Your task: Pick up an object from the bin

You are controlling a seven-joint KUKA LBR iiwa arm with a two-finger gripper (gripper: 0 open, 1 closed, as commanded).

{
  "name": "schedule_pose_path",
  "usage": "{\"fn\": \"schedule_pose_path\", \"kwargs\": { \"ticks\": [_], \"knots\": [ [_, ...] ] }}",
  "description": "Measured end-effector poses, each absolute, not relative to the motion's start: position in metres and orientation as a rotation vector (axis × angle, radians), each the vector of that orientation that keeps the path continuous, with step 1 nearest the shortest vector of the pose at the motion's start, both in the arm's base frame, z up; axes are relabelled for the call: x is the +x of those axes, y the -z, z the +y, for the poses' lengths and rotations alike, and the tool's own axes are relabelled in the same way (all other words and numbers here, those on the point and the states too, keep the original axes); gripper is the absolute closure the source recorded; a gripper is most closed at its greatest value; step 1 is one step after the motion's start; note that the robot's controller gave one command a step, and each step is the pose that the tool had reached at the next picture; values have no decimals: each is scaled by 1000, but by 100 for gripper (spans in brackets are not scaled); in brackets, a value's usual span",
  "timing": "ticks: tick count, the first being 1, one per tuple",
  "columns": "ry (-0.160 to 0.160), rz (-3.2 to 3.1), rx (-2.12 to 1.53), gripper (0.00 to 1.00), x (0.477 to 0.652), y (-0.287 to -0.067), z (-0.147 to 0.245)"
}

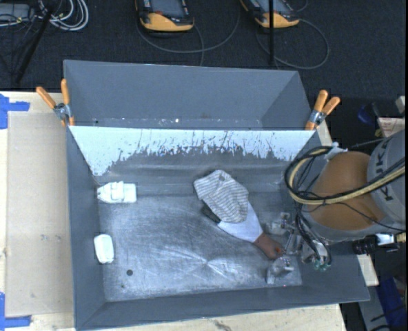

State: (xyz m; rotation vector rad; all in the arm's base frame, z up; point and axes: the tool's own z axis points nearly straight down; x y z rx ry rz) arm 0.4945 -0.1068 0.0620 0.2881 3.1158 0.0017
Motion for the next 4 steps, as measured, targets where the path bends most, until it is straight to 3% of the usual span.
{"fn": "schedule_pose_path", "kwargs": {
  "ticks": [2,3,4],
  "knots": [
    [-4,3135,285,0,495,-68,-107],
    [-2,3134,281,100,492,-73,-106],
    [-2,3134,281,100,492,-73,-105]
  ]
}}
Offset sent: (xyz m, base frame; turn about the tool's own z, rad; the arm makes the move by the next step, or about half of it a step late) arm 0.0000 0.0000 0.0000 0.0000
